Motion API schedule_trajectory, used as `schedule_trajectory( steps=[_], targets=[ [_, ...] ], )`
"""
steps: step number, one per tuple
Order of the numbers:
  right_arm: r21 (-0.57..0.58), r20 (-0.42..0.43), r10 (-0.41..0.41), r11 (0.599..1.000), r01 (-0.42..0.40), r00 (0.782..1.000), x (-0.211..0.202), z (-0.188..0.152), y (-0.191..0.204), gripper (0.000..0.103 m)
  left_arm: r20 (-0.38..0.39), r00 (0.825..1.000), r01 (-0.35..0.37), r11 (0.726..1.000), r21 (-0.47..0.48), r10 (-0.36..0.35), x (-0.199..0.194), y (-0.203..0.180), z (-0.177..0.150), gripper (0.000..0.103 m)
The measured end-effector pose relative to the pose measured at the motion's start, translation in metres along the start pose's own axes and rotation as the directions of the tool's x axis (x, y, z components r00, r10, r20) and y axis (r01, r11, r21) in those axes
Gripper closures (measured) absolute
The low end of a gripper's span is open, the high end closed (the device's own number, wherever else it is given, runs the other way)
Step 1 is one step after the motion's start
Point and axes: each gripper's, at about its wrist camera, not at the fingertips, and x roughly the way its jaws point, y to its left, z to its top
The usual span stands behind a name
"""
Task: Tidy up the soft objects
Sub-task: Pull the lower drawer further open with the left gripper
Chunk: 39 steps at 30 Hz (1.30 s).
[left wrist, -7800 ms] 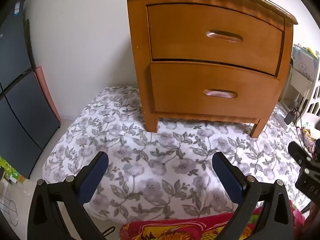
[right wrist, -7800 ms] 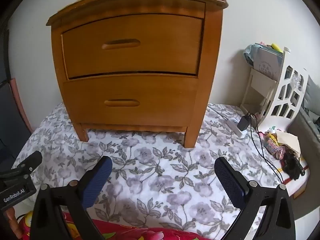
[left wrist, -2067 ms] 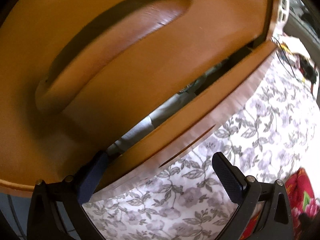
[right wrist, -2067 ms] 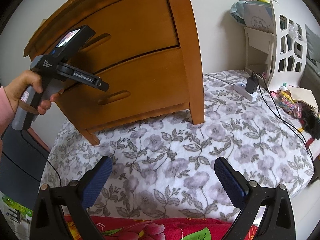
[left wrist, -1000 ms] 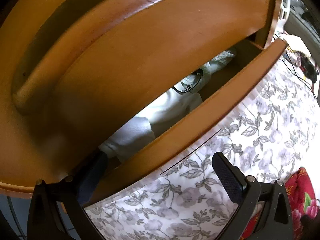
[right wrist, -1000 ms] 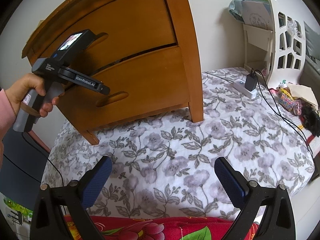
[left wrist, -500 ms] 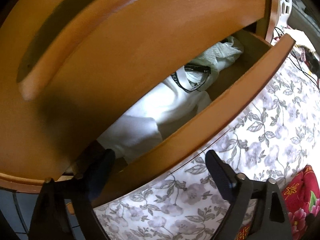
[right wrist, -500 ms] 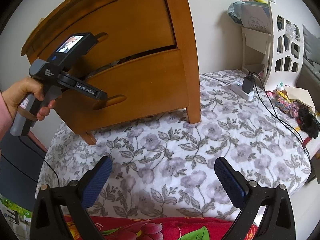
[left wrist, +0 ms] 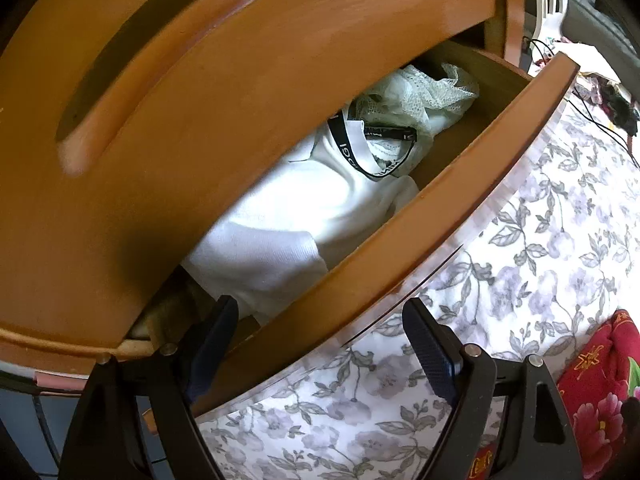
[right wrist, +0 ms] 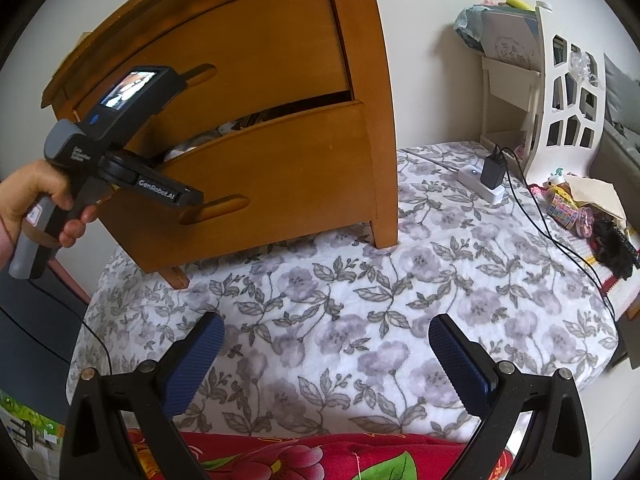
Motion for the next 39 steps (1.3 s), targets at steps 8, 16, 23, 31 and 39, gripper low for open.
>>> schedule_trajectory(
  steps=[8,16,23,31,39],
  targets=[
    [-0.011,0.000,-0.018,1.000,0.018,1.000,-0.001,-0.002,0.002,0.000,0.010,1.000,0.019,1.000,0.017,-0.019,-0.014,-0.012,-0.013,0.018],
    [-0.040,0.014,-0.044,0.998,0.044,0.999,-0.005,-0.003,0.007,0.000,0.024,0.998,0.054,0.999,0.007,-0.054,-0.029,-0.014,-0.020,0.018],
    [-0.058,0.018,-0.056,0.997,0.057,0.998,-0.007,-0.005,0.010,0.000,0.015,0.997,0.079,0.997,0.012,-0.079,-0.035,-0.012,-0.028,0.018],
    [-0.064,0.015,-0.063,0.996,0.064,0.998,-0.008,-0.006,0.011,0.000,0.022,0.996,0.085,0.996,0.018,-0.086,-0.040,-0.010,-0.038,0.018],
    [-0.080,0.018,-0.072,0.994,0.073,0.997,-0.010,-0.008,0.014,0.000,0.025,0.996,0.090,0.996,0.017,-0.090,-0.047,-0.010,-0.040,0.018]
  ],
)
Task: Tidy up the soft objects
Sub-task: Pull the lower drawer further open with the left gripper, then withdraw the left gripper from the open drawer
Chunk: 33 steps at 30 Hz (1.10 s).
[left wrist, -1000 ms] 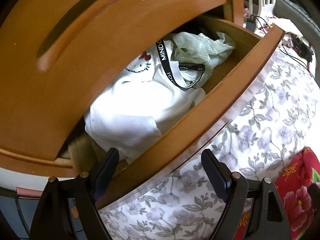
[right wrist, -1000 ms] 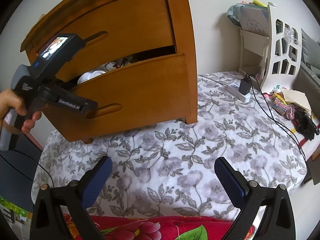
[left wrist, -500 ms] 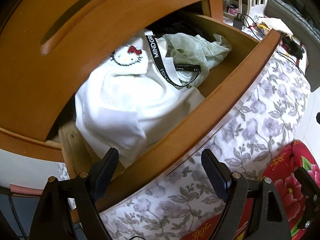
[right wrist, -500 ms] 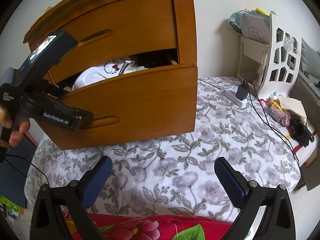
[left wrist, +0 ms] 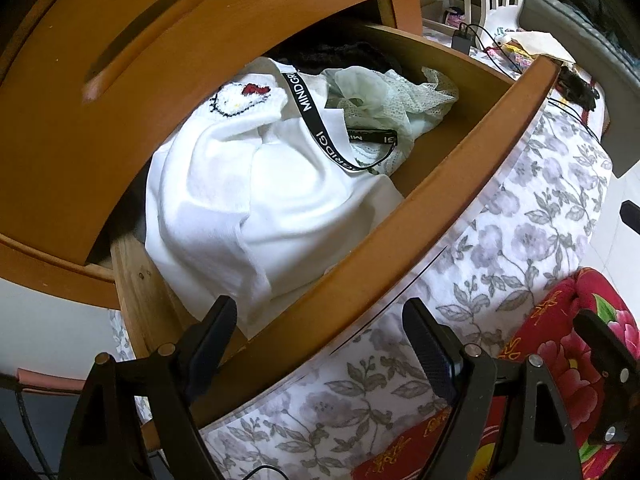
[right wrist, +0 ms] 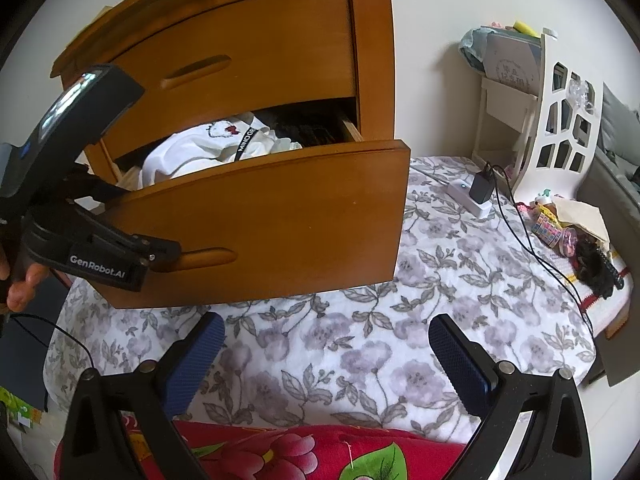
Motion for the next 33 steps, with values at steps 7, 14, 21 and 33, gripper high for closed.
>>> schedule_trajectory(
  steps=[7,14,21,33],
  targets=[
    [-0.003,-0.001,-0.007,1.000,0.007,1.000,-0.002,0.000,0.000,0.000,-0.010,0.999,0.032,0.999,0.008,-0.032,0.003,0.000,-0.004,0.018],
    [-0.012,0.000,-0.012,1.000,0.012,1.000,-0.002,-0.001,0.000,0.000,-0.005,0.999,0.035,0.999,-0.005,-0.035,0.007,0.010,-0.005,0.017],
    [-0.014,-0.004,-0.010,1.000,0.010,1.000,-0.002,-0.001,0.001,0.000,-0.003,0.999,0.033,0.999,-0.013,-0.033,0.010,0.009,-0.008,0.017],
    [-0.011,-0.018,0.000,1.000,0.000,1.000,0.001,-0.002,0.000,0.000,0.095,0.995,0.015,1.000,-0.011,-0.013,-0.017,0.020,-0.012,0.016]
  ],
)
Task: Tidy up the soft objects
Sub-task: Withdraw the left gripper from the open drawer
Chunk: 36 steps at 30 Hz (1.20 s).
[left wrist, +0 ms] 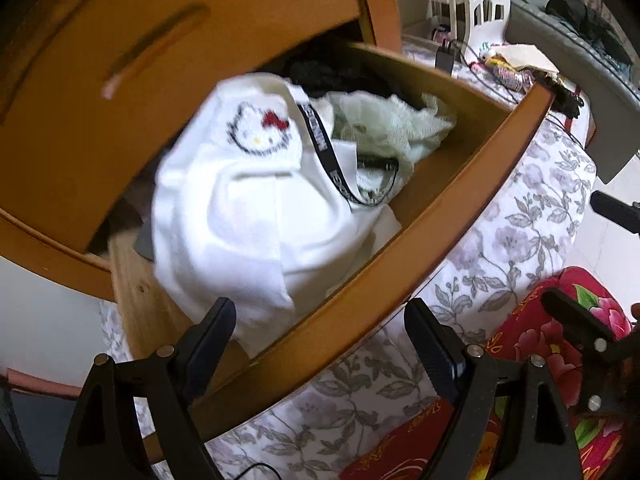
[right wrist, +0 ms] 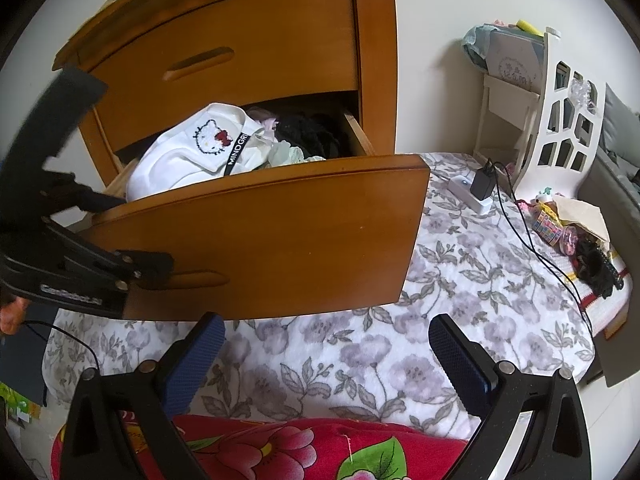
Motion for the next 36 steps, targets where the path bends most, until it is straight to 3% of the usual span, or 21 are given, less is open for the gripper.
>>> schedule_trajectory(
  steps=[6,11,15,21,25,28,31,36],
  targets=[
    [-0.001,0.001,0.000,1.000,0.000,1.000,0.000,0.000,0.000,0.000,0.108,0.994,-0.033,0.999,-0.028,0.036,-0.050,0.006,-0.002,0.016],
    [-0.002,0.002,-0.001,1.000,0.001,1.000,0.000,0.000,0.000,0.000,0.234,0.966,-0.064,0.977,-0.203,0.112,-0.093,0.023,-0.016,0.016],
    [-0.002,0.002,-0.002,1.000,0.002,1.000,0.000,0.000,0.001,0.000,0.336,0.927,-0.023,0.923,-0.384,0.163,-0.114,0.032,-0.041,0.016],
    [-0.011,0.001,-0.011,1.000,0.011,1.000,-0.002,0.000,0.000,0.000,0.355,0.912,0.012,0.851,-0.525,0.206,-0.106,0.023,-0.079,0.016],
    [-0.021,-0.001,-0.018,1.000,0.018,1.000,-0.002,-0.001,0.002,0.000,0.341,0.904,0.037,0.746,-0.665,0.259,-0.092,0.024,-0.116,0.009],
    [-0.030,-0.003,-0.027,0.999,0.027,1.000,-0.001,-0.001,0.004,0.000,0.340,0.896,0.052,0.691,-0.721,0.287,-0.087,0.029,-0.135,0.005],
    [-0.034,-0.002,-0.032,0.999,0.032,0.999,-0.001,-0.001,0.005,0.000,0.351,0.865,0.024,0.669,-0.743,0.359,-0.089,0.028,-0.143,0.005],
    [-0.026,0.015,-0.031,0.999,0.032,0.999,-0.005,-0.002,0.004,0.000,0.374,0.848,0.018,0.686,-0.728,0.375,-0.087,0.022,-0.150,0.005]
  ],
)
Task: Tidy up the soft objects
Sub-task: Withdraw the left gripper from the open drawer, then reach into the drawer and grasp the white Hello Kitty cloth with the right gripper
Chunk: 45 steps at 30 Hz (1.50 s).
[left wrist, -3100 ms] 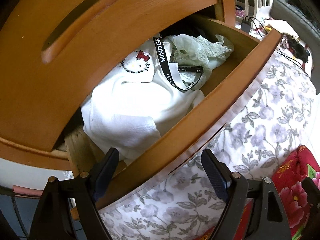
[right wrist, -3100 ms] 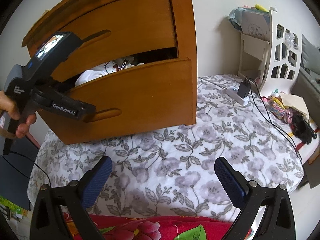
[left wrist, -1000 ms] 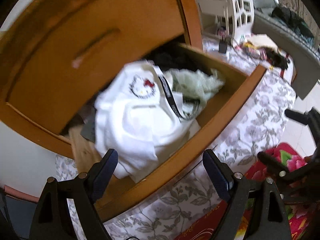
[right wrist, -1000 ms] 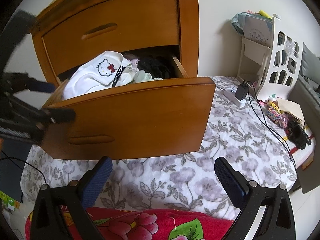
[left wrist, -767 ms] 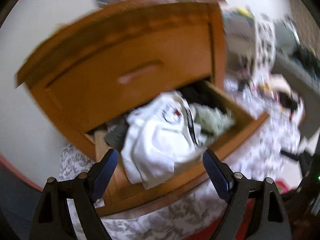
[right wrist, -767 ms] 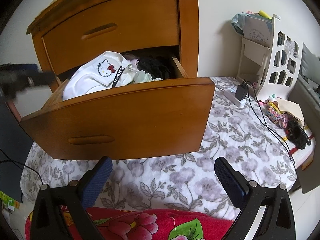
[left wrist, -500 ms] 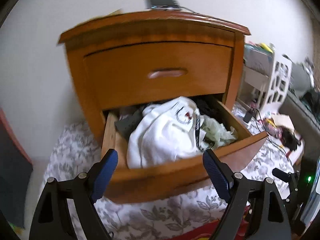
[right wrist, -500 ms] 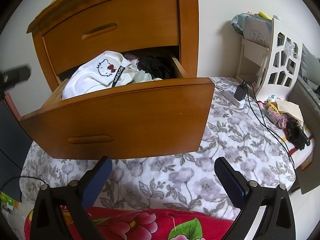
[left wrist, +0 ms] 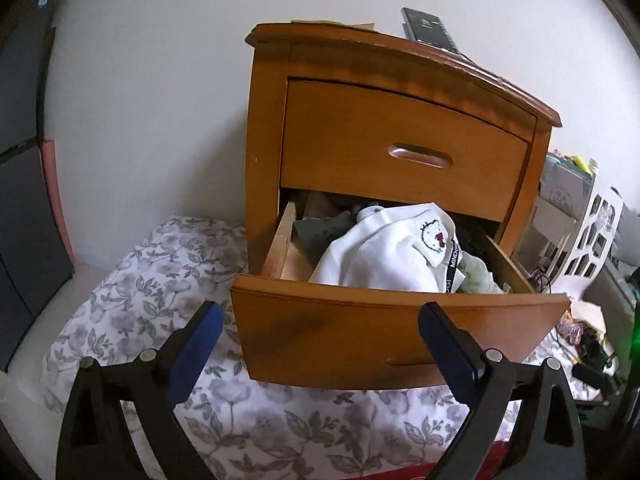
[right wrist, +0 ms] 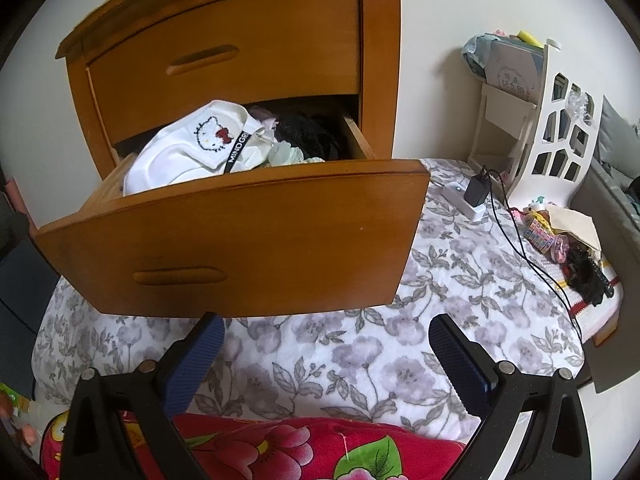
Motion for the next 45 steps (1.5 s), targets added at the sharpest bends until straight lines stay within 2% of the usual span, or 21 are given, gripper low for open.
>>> schedule_trajectory(
  steps=[6,9,17,22,25,32,39,42,45],
  targets=[
    [0.016,0.001,0.003,1.000,-0.003,1.000,0.000,0.001,-0.003,0.000,0.049,0.995,-0.089,0.995,0.036,0.087,-0.008,-0.005,-0.004,0.005],
    [0.010,0.005,-0.002,1.000,0.002,1.000,-0.001,0.002,-0.001,0.000,0.064,0.994,-0.092,0.994,0.057,0.088,-0.013,-0.006,-0.005,0.005],
    [-0.007,0.104,0.071,0.997,-0.070,0.992,-0.022,0.015,-0.002,0.000,-0.039,0.997,-0.056,0.993,0.102,0.060,-0.001,-0.015,-0.011,0.005],
    [0.000,0.150,0.132,0.991,-0.133,0.980,-0.030,0.035,-0.005,0.000,-0.077,0.994,-0.065,0.990,0.125,0.075,0.008,-0.020,-0.018,0.005],
    [-0.037,0.194,0.116,0.993,-0.111,0.974,-0.036,0.047,0.000,0.000,-0.086,0.993,-0.070,0.990,0.119,0.081,0.011,-0.018,-0.020,0.005],
    [-0.093,0.235,0.127,0.990,-0.108,0.964,-0.043,0.078,0.011,0.000,-0.102,0.990,-0.090,0.990,0.113,0.101,0.017,-0.016,-0.022,0.005],
    [-0.173,0.332,0.129,0.982,-0.075,0.934,-0.058,0.117,0.025,0.000,-0.101,0.989,-0.090,0.986,0.137,0.105,0.019,-0.019,-0.023,0.005],
    [-0.211,0.331,0.135,0.975,-0.066,0.934,-0.060,0.134,0.032,0.000,-0.105,0.989,-0.087,0.987,0.133,0.101,0.020,-0.017,-0.023,0.005],
    [-0.234,0.277,0.161,0.968,-0.096,0.947,-0.051,0.152,0.037,0.000,-0.111,0.988,-0.090,0.988,0.125,0.104,0.021,-0.014,-0.023,0.005]
  ],
)
